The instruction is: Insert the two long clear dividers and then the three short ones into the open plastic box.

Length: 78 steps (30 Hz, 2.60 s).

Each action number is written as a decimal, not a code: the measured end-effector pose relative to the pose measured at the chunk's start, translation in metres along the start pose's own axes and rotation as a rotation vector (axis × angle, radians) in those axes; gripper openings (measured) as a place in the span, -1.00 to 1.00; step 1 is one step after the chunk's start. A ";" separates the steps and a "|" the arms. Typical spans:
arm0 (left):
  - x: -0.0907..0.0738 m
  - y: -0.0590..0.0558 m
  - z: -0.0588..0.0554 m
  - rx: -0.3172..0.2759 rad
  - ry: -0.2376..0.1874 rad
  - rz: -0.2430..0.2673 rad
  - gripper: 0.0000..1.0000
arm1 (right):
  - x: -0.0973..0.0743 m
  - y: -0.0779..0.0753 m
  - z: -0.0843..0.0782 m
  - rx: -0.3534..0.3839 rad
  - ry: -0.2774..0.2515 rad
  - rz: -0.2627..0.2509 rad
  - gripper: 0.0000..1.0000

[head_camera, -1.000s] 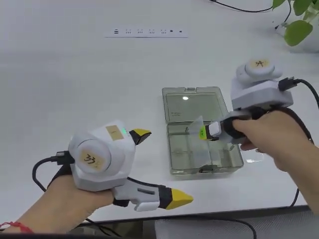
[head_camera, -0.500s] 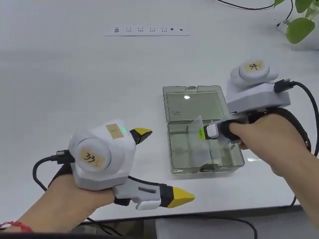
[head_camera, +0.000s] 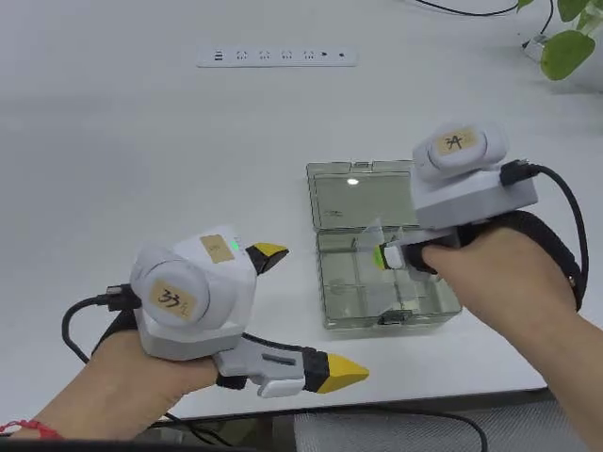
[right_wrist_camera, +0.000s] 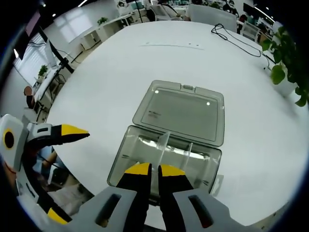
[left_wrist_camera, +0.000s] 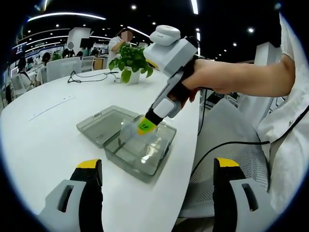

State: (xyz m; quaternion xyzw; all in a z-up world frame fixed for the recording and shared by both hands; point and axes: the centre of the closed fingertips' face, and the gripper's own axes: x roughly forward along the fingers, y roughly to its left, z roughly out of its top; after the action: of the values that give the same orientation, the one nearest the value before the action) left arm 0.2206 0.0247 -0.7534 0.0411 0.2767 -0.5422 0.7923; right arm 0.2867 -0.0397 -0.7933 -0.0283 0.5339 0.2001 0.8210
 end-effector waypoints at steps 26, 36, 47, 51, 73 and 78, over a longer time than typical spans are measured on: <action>0.000 0.002 -0.001 -0.011 -0.006 0.002 0.95 | 0.007 0.010 0.002 -0.075 0.004 0.024 -0.87; 0.001 0.002 0.000 -0.015 -0.008 0.001 0.95 | 0.006 0.010 0.004 -0.015 0.004 0.056 -0.87; 0.002 0.004 0.000 -0.022 -0.010 0.001 0.95 | 0.005 0.011 0.004 0.044 0.000 0.088 -0.87; 0.002 0.003 0.000 -0.022 -0.011 0.000 0.95 | 0.004 0.012 0.004 0.083 -0.007 0.107 -0.87; 0.006 0.003 0.001 -0.021 -0.011 -0.007 0.95 | 0.006 0.013 0.004 0.108 -0.011 0.127 -0.87; 0.006 0.003 0.002 -0.021 -0.011 -0.007 0.95 | 0.005 0.012 0.004 0.119 -0.009 0.133 -0.87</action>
State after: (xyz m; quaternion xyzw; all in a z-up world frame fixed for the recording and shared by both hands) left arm 0.2251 0.0201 -0.7555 0.0287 0.2783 -0.5424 0.7922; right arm 0.2879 -0.0262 -0.7944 0.0568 0.5420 0.2223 0.8085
